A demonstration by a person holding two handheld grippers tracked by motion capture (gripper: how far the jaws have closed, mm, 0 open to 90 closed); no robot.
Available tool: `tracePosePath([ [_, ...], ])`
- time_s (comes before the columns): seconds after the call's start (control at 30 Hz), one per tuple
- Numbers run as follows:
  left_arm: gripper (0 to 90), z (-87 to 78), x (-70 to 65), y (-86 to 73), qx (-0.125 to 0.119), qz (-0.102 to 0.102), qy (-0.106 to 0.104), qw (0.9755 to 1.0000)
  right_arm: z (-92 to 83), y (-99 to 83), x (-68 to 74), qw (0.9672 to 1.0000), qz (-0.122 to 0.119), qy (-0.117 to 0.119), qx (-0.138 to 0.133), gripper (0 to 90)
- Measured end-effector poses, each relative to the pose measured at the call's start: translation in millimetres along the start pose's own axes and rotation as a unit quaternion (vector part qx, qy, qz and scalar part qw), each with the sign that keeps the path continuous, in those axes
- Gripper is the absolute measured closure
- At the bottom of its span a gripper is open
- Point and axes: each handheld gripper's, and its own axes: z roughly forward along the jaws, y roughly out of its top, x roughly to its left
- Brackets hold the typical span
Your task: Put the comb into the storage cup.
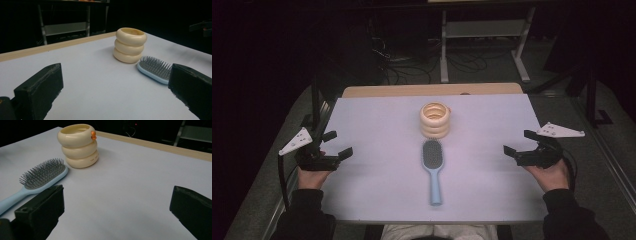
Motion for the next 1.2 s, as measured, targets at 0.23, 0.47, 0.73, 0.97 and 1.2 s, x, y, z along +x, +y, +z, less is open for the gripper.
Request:
tracePosePath([
  [0.23,0.0,1.7,-0.4,-0.9,0.007,0.003,0.002,1.0000,-0.7,0.4,2.5,1.0000,-0.006,0.004,-0.002,0.0],
  [0.47,0.0,1.7,0.0,-1.3,0.007,0.003,0.001,1.0000,0.0,1.6,3.8,0.9999,-0.008,0.008,0.002,0.0],
  [0.73,0.0,0.9,1.4,-2.1,0.004,-0.004,0.002,1.0000,-3.4,12.4,5.8,0.9996,-0.016,0.021,-0.009,0.0],
  [0.97,0.0,-0.1,1.5,-3.1,0.004,-0.006,0.005,1.0000,-0.7,19.9,9.2,0.9993,-0.023,0.029,0.002,0.0],
  [1.2,0.0,0.3,1.9,-3.9,0.002,-0.013,0.001,0.9999,0.6,30.2,15.5,0.9984,-0.026,0.050,-0.001,0.0],
])
